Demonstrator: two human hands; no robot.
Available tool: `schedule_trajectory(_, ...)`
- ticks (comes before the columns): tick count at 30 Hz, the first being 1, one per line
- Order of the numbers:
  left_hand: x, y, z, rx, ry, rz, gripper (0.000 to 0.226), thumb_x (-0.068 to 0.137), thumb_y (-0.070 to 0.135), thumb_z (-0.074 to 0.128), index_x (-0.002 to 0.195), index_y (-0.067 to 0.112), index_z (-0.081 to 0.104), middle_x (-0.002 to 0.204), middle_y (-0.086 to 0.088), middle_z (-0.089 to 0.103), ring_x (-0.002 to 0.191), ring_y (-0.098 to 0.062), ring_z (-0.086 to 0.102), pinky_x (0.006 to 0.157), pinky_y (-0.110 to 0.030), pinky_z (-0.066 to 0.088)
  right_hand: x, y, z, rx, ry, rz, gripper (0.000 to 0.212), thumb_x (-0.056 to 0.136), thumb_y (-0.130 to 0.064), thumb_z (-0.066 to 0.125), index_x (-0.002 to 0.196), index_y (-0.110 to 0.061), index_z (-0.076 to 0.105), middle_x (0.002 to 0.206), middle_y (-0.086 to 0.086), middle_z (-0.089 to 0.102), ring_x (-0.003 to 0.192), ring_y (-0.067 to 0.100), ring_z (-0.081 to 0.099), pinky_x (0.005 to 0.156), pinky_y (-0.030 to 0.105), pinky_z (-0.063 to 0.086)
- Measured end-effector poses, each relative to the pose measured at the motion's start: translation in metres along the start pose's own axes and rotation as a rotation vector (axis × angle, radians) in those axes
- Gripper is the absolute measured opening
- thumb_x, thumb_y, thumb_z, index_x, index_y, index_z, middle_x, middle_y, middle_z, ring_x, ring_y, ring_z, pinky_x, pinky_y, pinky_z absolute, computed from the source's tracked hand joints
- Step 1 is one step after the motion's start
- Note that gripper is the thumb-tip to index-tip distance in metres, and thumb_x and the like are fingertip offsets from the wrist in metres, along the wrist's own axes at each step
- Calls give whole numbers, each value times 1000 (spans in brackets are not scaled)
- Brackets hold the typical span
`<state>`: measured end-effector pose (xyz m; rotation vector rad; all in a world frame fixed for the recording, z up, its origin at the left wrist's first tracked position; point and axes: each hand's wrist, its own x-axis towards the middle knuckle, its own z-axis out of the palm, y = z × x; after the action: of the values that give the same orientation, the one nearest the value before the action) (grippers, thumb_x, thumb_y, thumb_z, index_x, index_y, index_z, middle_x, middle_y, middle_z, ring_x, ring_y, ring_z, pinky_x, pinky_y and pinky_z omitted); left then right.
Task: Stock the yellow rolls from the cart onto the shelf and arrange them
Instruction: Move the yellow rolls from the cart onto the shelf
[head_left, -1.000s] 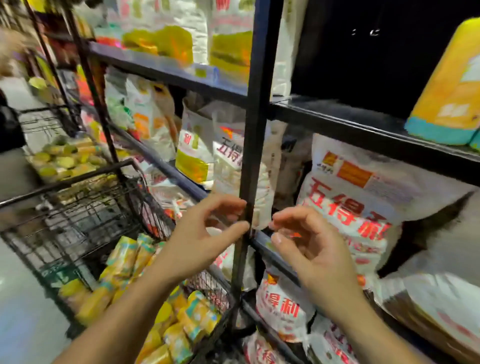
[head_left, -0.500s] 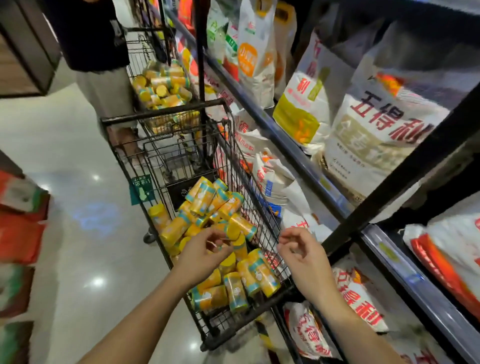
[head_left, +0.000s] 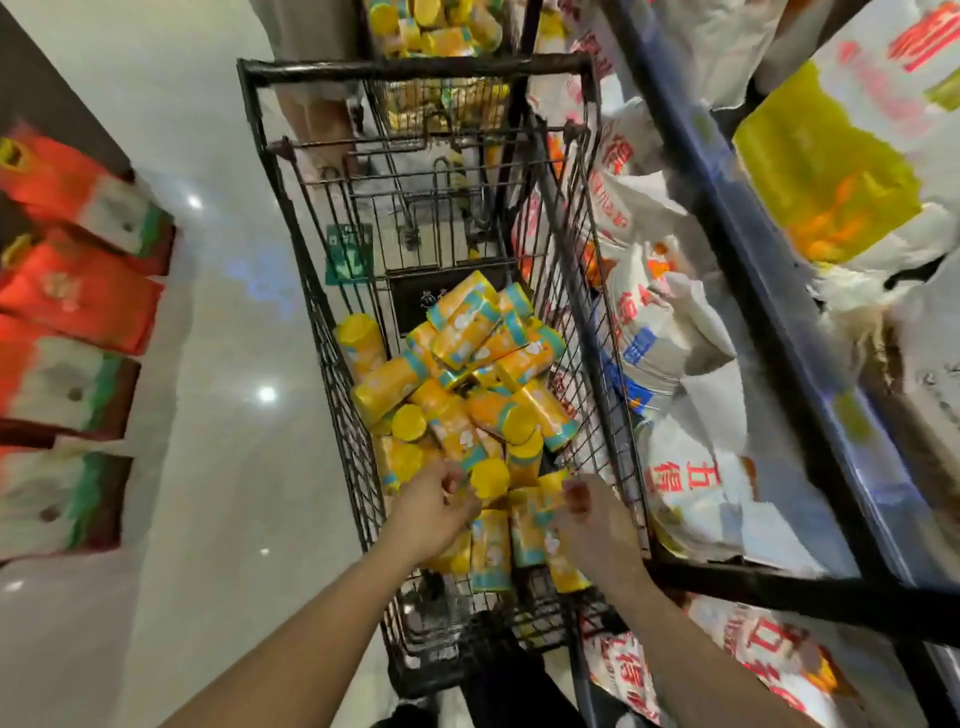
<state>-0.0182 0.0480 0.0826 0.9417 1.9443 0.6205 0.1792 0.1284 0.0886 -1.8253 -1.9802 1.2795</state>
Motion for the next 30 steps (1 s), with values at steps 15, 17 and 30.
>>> schedule_trajectory(15,99,-68,92,34,-42,-308,64,82,32,76,136,15,44,138,-5,41,125,-24,48,100,-35,44,86,126,72,-430,-352,326,80,83,-29,72,150,-8,32,140,14,47,121,34,52,98,43,48)
schedule_trajectory(17,109,-72,102,11,-47,-311,69,83,28,76,139,15,40,139,-4,40,129,-24,45,102,-34,41,92,134,76,-391,-354,389,85,80,-29,74,150,-9,29,135,13,52,119,34,55,96,42,50)
schedule_trajectory(30,141,-84,151,114,37,-336,83,76,31,80,140,18,29,137,0,35,131,-24,39,97,-51,47,93,175,83,-386,-424,597,74,68,-36,83,122,-11,39,111,10,66,103,32,64,84,37,53)
